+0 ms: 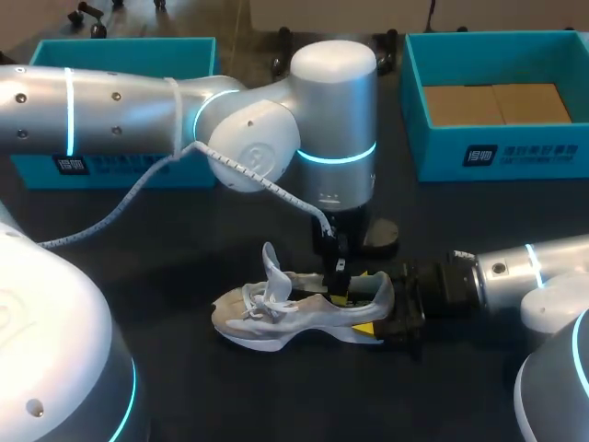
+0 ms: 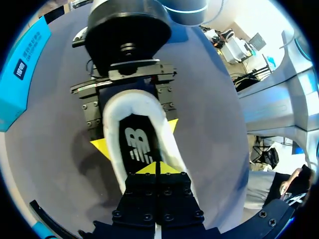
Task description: Take the shoe out of the shoebox, open the shoe tongue, remove and reinsert the insole, then place the shoe into the shoebox
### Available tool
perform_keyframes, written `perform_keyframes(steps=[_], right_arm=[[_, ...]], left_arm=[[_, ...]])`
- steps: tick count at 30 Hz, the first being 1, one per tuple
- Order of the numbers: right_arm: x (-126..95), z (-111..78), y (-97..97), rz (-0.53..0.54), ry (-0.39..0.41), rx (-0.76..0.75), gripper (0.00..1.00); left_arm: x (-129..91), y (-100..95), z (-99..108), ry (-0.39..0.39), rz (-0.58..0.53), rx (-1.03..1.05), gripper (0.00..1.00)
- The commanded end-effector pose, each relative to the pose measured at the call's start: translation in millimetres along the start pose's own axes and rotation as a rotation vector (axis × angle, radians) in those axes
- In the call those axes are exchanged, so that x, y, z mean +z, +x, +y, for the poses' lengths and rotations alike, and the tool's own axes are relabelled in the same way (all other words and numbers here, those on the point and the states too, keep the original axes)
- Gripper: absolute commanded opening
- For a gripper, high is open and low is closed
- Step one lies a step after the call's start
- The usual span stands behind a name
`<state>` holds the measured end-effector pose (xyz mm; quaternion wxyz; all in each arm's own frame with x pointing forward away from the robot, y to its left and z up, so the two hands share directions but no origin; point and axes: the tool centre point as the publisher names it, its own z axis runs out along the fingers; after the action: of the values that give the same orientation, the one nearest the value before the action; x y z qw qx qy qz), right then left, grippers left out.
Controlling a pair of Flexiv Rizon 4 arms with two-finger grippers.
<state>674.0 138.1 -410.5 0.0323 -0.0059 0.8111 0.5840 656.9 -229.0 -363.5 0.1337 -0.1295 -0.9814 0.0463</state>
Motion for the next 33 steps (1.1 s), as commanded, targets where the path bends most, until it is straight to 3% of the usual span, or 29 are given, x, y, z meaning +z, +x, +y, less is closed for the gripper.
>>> perform_keyframes(steps=[1,17,25,26,28,30,33], right_arm=[[2.7,-2.7,-0.7,0.001,0.004,0.001,0.0],[2.7,-2.7,-0.7,0.001,0.004,0.001,0.0],[2.7,-2.7,-0.7,0.001,0.004,0.001,0.0],[2.7,-2.7,-0.7,0.001,0.004,0.001,0.0],[2.7,-2.7,-0.7,0.001,0.004,0.001,0.0],[2.7,-2.7,-0.7,0.001,0.004,0.001,0.0],[2.7,-2.7,-0.7,0.001,0.004,0.001,0.0]], left_arm=[[-1.1,14.5,8.4,0.007,-0.022,0.001,0.0],[17.3,8.5,22.8,-0.022,0.039,-0.064,0.0],[19.0,17.7,20.1,-0.024,0.033,-0.038,0.0],[19.8,18.1,20.1,-0.025,0.029,-0.037,0.02],[23.6,16.0,20.2,-0.029,0.028,-0.043,0.19],[27.0,14.2,19.7,-0.029,0.031,-0.044,0.26],[29.3,13.7,18.2,-0.028,0.028,-0.039,0.27]])
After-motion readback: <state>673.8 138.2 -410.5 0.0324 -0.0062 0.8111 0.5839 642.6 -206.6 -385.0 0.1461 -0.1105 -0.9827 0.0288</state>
